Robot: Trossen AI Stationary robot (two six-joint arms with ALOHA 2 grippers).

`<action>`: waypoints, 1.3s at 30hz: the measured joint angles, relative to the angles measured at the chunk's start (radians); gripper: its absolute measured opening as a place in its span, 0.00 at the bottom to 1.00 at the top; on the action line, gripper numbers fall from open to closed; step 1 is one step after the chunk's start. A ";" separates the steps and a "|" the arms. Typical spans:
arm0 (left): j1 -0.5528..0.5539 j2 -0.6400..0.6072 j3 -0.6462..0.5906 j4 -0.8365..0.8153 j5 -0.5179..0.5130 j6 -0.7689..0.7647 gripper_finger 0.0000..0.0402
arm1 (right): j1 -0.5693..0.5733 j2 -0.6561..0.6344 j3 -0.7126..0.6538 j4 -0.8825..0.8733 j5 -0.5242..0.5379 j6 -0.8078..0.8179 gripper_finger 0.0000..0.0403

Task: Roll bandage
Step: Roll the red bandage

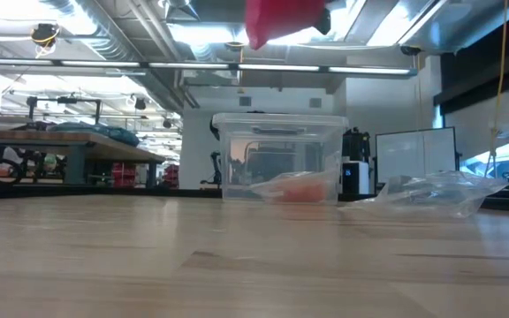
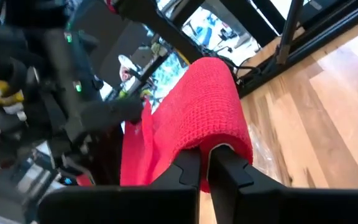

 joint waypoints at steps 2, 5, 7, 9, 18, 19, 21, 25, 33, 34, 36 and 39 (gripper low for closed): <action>0.015 0.000 0.000 -0.024 0.005 -0.067 0.01 | 0.000 -0.003 0.000 -0.002 0.000 0.010 0.48; 0.045 0.000 0.000 -0.064 0.037 -0.184 0.01 | 0.000 -0.011 0.000 0.001 0.006 0.011 0.56; 0.065 0.000 0.000 -0.089 0.079 -0.260 0.01 | 0.000 -0.014 0.001 0.000 0.032 0.012 0.60; 0.088 0.000 0.000 -0.105 0.132 -0.332 0.01 | 0.000 -0.012 0.001 0.000 0.086 0.011 0.61; 0.164 0.000 0.000 -0.194 0.358 -0.553 0.01 | -0.015 0.025 0.001 -0.071 0.089 0.161 0.62; 0.168 0.000 0.000 -0.205 0.363 -0.564 0.01 | -0.019 0.025 0.001 -0.090 0.074 0.166 0.62; 0.172 0.000 0.000 -0.222 0.364 -0.586 0.01 | -0.021 0.024 0.001 -0.140 0.061 0.170 0.62; 0.175 0.000 0.000 -0.232 0.383 -0.596 0.01 | -0.018 0.007 0.013 -0.163 0.041 0.173 0.62; 0.185 -0.001 0.000 -0.271 0.442 -0.608 0.01 | -0.017 -0.012 0.202 -0.336 -0.031 0.160 0.62; 0.188 -0.002 0.000 -0.272 0.442 -0.613 0.01 | -0.017 -0.015 0.216 -0.319 -0.002 0.160 0.62; 0.193 -0.002 0.000 -0.276 0.446 -0.627 0.01 | -0.017 -0.016 0.224 -0.261 0.053 0.157 0.62; 0.192 -0.002 0.000 -0.274 0.485 -0.628 0.01 | -0.018 -0.003 0.219 -0.224 0.144 0.131 0.62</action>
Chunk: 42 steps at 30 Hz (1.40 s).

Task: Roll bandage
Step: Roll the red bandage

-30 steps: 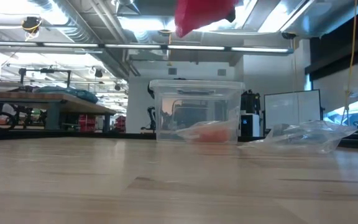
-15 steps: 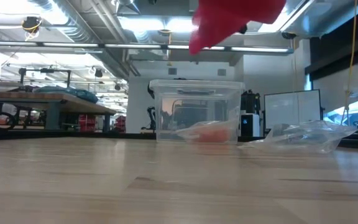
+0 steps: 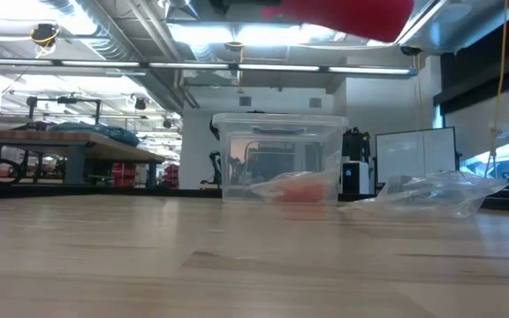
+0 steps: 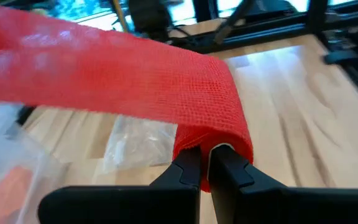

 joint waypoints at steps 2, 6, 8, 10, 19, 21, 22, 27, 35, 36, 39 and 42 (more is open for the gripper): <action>-0.003 0.000 0.000 0.000 0.018 0.011 0.01 | 0.000 0.011 -0.006 0.004 0.023 -0.011 0.62; -0.003 0.000 0.000 -0.003 0.027 0.018 0.01 | 0.000 0.042 -0.008 -0.081 -0.166 0.022 0.62; -0.002 0.000 0.000 -0.007 0.028 0.018 0.01 | 0.000 0.042 -0.008 -0.129 -0.314 0.038 0.62; -0.003 0.000 0.000 -0.008 0.031 0.020 0.01 | 0.001 0.040 0.007 -0.162 -0.371 0.041 0.62; -0.001 0.000 0.000 -0.006 0.023 0.017 0.01 | 0.001 0.026 0.065 -0.141 0.043 0.033 0.62; -0.002 0.000 0.000 -0.007 0.024 0.019 0.01 | 0.000 0.029 0.065 -0.166 0.008 0.032 0.62; -0.002 0.000 0.000 -0.007 0.024 0.022 0.01 | 0.000 0.029 0.065 -0.188 -0.041 0.032 0.62; -0.002 0.000 0.000 -0.010 0.027 0.030 0.01 | 0.002 0.029 0.064 -0.324 -0.271 0.027 0.62; -0.002 0.000 0.000 -0.010 0.027 0.030 0.01 | 0.013 0.020 0.064 -0.384 0.184 0.038 0.62; -0.002 0.000 0.000 -0.010 0.027 0.031 0.01 | 0.014 0.020 0.064 -0.391 0.172 0.031 0.62; -0.008 -0.003 0.002 -0.020 0.026 0.031 0.01 | 0.046 0.008 0.063 -0.434 0.138 0.002 0.62; -0.034 -0.024 0.041 -0.069 0.019 0.029 0.01 | 0.123 -0.033 0.052 -0.457 0.156 -0.011 0.62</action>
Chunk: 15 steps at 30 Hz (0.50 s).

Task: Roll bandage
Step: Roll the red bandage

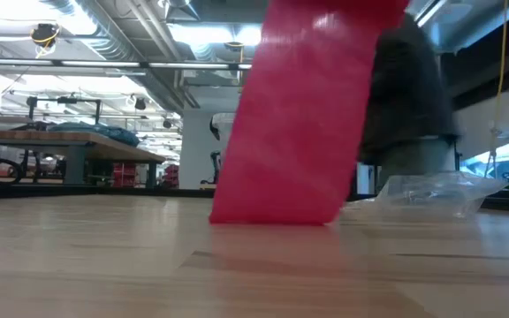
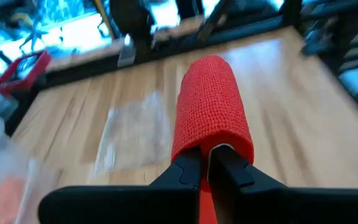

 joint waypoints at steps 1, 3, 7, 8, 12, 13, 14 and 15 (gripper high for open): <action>-0.014 -0.014 0.018 -0.004 -0.003 0.000 0.01 | 0.033 -0.020 -0.017 0.005 0.012 -0.002 0.62; -0.048 -0.048 0.046 -0.006 -0.033 0.001 0.01 | 0.110 -0.063 -0.068 0.043 0.049 -0.004 0.62; -0.121 -0.092 0.056 -0.005 -0.170 0.038 0.01 | 0.254 -0.183 -0.241 0.211 0.080 -0.004 0.62; -0.137 -0.097 0.056 -0.007 -0.216 0.044 0.01 | 0.287 -0.219 -0.298 0.275 0.078 -0.004 0.62; -0.175 -0.128 0.055 0.012 -0.336 0.059 0.01 | 0.401 -0.360 -0.577 0.625 0.096 -0.019 0.62; -0.177 -0.129 0.055 0.023 -0.342 0.062 0.01 | 0.426 -0.392 -0.652 0.738 0.106 -0.041 0.62; -0.177 -0.129 0.055 0.039 -0.342 0.070 0.01 | 0.447 -0.418 -0.725 0.845 0.125 -0.068 0.62; -0.177 -0.127 0.055 0.051 -0.341 0.087 0.01 | 0.465 -0.436 -0.794 0.947 0.144 -0.090 0.62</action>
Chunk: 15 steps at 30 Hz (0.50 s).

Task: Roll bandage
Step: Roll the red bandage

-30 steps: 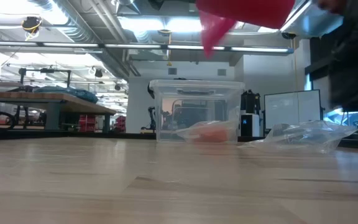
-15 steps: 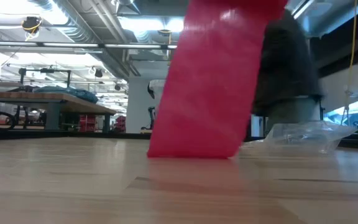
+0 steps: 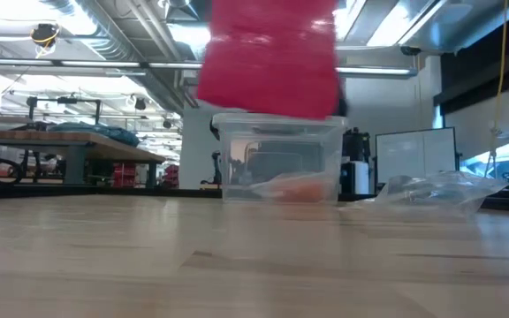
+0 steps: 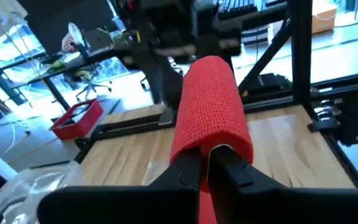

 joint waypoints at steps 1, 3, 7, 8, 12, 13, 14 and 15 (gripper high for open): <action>0.001 0.002 0.000 0.010 0.000 0.007 0.01 | 0.014 -0.009 -0.069 0.097 0.020 -0.019 0.62; 0.006 0.002 0.000 0.021 0.001 0.009 0.01 | 0.024 -0.007 -0.182 0.251 0.039 -0.039 0.62; 0.014 0.001 0.000 0.028 0.001 0.006 0.01 | 0.002 0.035 -0.331 0.532 0.024 -0.047 0.62; 0.015 0.002 0.000 0.031 0.002 0.007 0.01 | -0.009 0.048 -0.351 0.584 0.016 -0.046 0.62; 0.014 0.002 0.000 0.059 0.002 0.022 0.01 | -0.019 0.130 -0.403 0.780 -0.005 -0.080 0.62; 0.014 0.002 0.000 0.060 0.003 0.025 0.01 | -0.019 0.156 -0.411 0.828 -0.009 -0.100 0.61; 0.012 0.002 0.000 0.062 0.004 0.029 0.01 | -0.018 0.185 -0.413 0.875 -0.021 -0.117 0.60; 0.010 0.002 -0.001 0.066 0.004 0.033 0.01 | -0.018 0.214 -0.412 0.923 -0.031 -0.134 0.59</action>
